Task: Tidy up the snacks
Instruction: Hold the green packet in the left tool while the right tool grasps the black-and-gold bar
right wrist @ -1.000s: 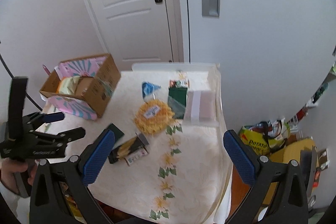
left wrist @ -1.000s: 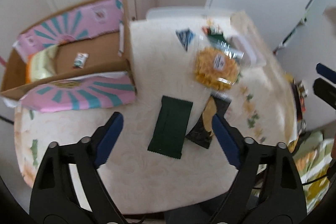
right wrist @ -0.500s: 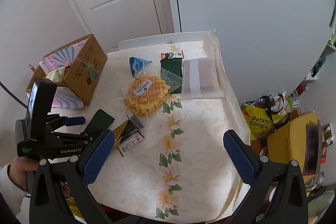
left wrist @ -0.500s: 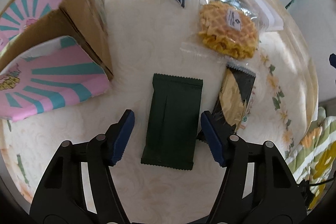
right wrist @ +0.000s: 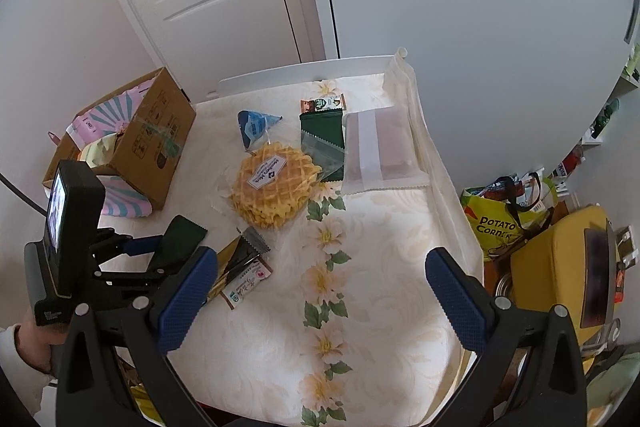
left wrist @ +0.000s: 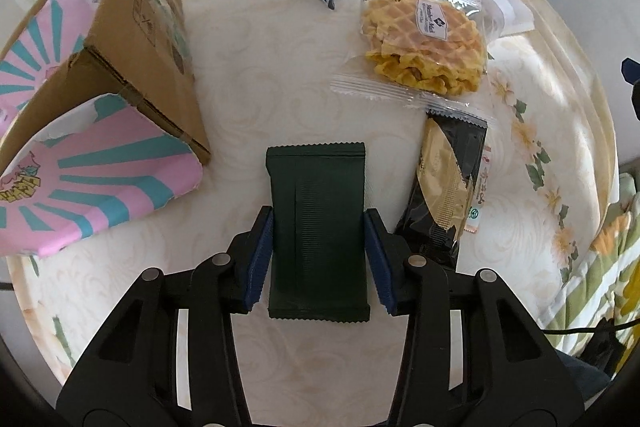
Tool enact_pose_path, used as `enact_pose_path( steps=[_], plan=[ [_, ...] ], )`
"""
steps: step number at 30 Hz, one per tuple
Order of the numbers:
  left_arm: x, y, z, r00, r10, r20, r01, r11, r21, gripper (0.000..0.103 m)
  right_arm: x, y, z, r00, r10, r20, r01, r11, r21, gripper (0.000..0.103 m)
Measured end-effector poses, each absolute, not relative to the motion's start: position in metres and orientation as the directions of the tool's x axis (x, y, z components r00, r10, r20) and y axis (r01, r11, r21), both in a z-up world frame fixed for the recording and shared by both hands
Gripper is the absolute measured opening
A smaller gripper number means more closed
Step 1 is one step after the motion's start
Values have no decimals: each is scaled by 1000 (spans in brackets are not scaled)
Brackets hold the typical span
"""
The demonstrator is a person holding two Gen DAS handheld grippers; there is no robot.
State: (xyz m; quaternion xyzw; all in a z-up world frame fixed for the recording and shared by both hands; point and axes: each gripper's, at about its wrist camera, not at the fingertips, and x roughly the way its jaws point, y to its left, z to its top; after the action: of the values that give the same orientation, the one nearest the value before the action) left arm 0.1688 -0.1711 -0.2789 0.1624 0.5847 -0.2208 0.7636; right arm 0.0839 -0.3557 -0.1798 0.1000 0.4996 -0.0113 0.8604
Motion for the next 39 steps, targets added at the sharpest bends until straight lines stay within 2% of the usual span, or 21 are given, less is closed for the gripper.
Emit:
enact_pose_path(
  steps=[13,17,20,21,28,31,34,39],
  plan=[
    [163,-142,-252,237,-199,-951,465,883,-68,41,87,-347,-189,471,108,-876,121,975,185,103],
    [159,-131,-242,262,-223,-939,460,884,-81,41,85,-332,-198,459,124,-880,121,972,200,90],
    [162,-121,-239,256,-239,-937,471,877,-95,41,84,-315,-209,449,114,-886,132,972,192,69],
    [163,-118,-238,248,-246,-937,482,870,-101,41,85,-309,-213,446,105,-889,142,972,186,66],
    [164,-100,-235,212,-292,-933,596,795,-113,41,93,-275,-222,461,4,-887,301,940,161,65],
    [162,-89,-233,194,-311,-930,628,768,-126,41,100,-260,-228,453,-62,-889,359,926,118,65],
    [163,-82,-235,177,-328,-928,649,748,-140,41,105,-248,-235,437,-124,-891,406,911,72,60],
    [168,-73,-238,155,-344,-926,672,724,-156,41,110,-229,-246,418,-237,-877,441,897,-32,59]
  ],
)
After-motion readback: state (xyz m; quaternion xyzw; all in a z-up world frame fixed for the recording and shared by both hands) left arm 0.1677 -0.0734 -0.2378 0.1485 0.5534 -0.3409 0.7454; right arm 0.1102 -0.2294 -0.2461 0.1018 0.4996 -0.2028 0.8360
